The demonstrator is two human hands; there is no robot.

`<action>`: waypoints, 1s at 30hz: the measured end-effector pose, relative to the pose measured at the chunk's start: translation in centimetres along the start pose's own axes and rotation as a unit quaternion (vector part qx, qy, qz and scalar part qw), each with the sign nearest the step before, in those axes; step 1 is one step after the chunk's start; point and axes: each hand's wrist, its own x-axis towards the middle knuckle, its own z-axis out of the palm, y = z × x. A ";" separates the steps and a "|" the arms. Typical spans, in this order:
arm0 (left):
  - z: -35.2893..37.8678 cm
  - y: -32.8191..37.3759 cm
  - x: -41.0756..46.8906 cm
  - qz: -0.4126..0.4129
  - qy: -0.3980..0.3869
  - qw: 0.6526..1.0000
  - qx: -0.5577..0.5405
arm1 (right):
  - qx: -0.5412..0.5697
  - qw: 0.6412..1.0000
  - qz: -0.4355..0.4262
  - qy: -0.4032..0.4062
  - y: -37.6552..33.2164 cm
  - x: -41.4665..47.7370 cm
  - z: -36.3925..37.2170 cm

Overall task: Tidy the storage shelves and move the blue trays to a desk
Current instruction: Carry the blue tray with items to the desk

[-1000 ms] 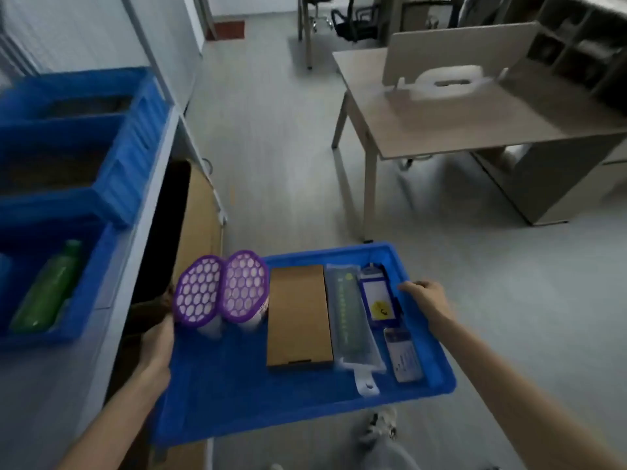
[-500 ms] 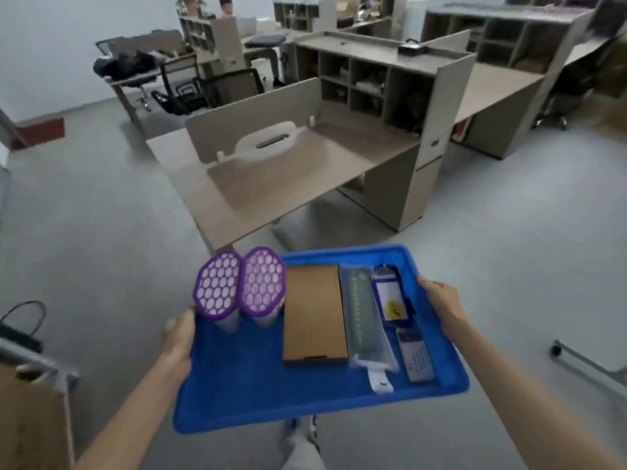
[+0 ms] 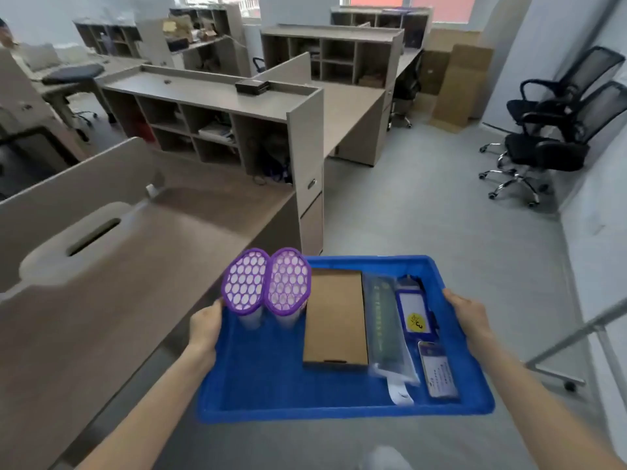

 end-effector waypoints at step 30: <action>84.0 42.9 50.3 -0.012 -0.042 0.999 -0.032 | -0.017 0.999 -0.027 0.027 -47.8 92.6 -3.8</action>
